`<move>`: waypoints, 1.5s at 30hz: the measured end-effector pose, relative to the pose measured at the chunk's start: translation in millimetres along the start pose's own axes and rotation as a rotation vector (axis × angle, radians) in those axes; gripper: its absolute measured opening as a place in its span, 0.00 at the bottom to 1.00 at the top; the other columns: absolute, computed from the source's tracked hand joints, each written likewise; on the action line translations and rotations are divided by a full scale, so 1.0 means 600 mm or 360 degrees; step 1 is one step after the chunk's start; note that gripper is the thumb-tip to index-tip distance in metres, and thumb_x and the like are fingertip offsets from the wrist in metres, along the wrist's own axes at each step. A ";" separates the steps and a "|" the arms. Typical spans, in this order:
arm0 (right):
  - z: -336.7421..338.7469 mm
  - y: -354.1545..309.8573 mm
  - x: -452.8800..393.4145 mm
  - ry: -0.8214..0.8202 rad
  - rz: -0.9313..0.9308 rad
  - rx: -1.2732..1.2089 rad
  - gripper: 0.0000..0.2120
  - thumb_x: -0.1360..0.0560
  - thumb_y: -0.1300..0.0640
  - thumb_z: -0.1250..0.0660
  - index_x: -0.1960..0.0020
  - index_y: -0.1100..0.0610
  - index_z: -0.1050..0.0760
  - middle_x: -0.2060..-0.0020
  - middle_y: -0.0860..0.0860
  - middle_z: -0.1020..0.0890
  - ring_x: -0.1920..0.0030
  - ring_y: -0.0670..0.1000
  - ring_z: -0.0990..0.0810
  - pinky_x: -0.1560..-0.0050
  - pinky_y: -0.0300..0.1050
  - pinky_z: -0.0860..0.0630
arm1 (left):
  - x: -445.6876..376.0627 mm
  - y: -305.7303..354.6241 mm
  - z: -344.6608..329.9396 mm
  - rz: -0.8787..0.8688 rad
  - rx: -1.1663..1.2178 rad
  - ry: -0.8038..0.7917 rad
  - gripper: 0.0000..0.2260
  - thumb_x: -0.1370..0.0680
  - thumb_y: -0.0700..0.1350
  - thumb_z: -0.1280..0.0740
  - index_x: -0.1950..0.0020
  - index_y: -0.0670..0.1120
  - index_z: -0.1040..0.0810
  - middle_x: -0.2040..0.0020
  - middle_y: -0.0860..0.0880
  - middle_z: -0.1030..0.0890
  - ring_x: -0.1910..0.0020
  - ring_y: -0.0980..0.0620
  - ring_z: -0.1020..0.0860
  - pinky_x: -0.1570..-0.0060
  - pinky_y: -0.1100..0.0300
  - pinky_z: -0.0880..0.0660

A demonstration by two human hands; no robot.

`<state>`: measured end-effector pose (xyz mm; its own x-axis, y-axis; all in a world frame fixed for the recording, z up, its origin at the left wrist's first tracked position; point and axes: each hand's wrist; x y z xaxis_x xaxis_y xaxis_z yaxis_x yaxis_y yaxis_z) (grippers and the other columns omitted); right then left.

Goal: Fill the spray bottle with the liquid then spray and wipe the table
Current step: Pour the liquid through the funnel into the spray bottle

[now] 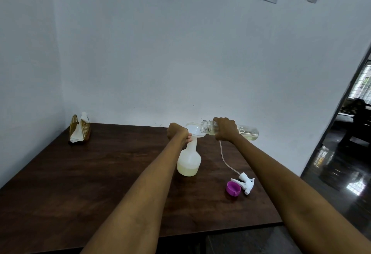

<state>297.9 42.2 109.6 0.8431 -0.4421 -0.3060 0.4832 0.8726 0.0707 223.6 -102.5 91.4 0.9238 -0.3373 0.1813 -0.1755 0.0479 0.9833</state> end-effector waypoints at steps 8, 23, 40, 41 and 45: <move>0.001 -0.001 0.000 -0.0004 -0.0013 -0.0026 0.21 0.34 0.64 0.31 0.41 0.60 0.29 0.46 0.55 0.20 0.43 0.58 0.24 0.44 0.48 0.32 | -0.002 -0.004 0.000 -0.0042 -0.0035 0.0023 0.05 0.22 0.29 0.39 0.55 0.36 0.27 0.71 0.41 0.27 0.75 0.51 0.27 0.86 0.65 0.30; 0.002 0.000 0.001 -0.0007 -0.0005 -0.0014 0.21 0.33 0.63 0.31 0.41 0.59 0.29 0.46 0.55 0.20 0.43 0.58 0.24 0.43 0.48 0.31 | -0.007 -0.005 0.000 -0.0027 -0.0033 0.0025 0.06 0.23 0.29 0.38 0.58 0.36 0.27 0.71 0.41 0.27 0.75 0.51 0.26 0.85 0.64 0.28; 0.001 -0.002 0.001 0.0013 0.0004 -0.0002 0.21 0.33 0.64 0.32 0.41 0.59 0.29 0.47 0.55 0.20 0.44 0.58 0.23 0.44 0.48 0.31 | -0.006 -0.005 0.002 0.0014 -0.0027 0.0016 0.14 0.22 0.30 0.39 0.67 0.38 0.31 0.71 0.42 0.28 0.75 0.51 0.27 0.90 0.67 0.33; 0.002 -0.002 0.001 0.0015 0.0003 -0.0007 0.20 0.33 0.64 0.32 0.41 0.59 0.28 0.48 0.55 0.20 0.44 0.58 0.23 0.44 0.48 0.31 | -0.006 -0.005 0.002 0.0006 -0.0035 0.0016 0.12 0.22 0.30 0.38 0.65 0.37 0.29 0.71 0.42 0.28 0.75 0.51 0.27 0.90 0.67 0.33; 0.001 -0.002 0.001 0.0022 0.0012 0.0007 0.20 0.33 0.64 0.32 0.41 0.60 0.29 0.47 0.55 0.20 0.44 0.58 0.23 0.44 0.48 0.31 | -0.007 -0.006 0.001 -0.0011 -0.0039 0.0008 0.10 0.22 0.29 0.39 0.62 0.37 0.28 0.71 0.42 0.27 0.76 0.51 0.27 0.90 0.67 0.33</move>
<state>298.1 40.4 110.0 0.8435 -0.4324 -0.3187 0.4778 0.8751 0.0771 220.2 -102.2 87.3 0.9267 -0.3328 0.1747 -0.1611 0.0685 0.9846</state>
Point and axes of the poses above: each hand's wrist, its own x-axis away from the middle knuckle, its own z-axis out of the back of the hand, y = z × x
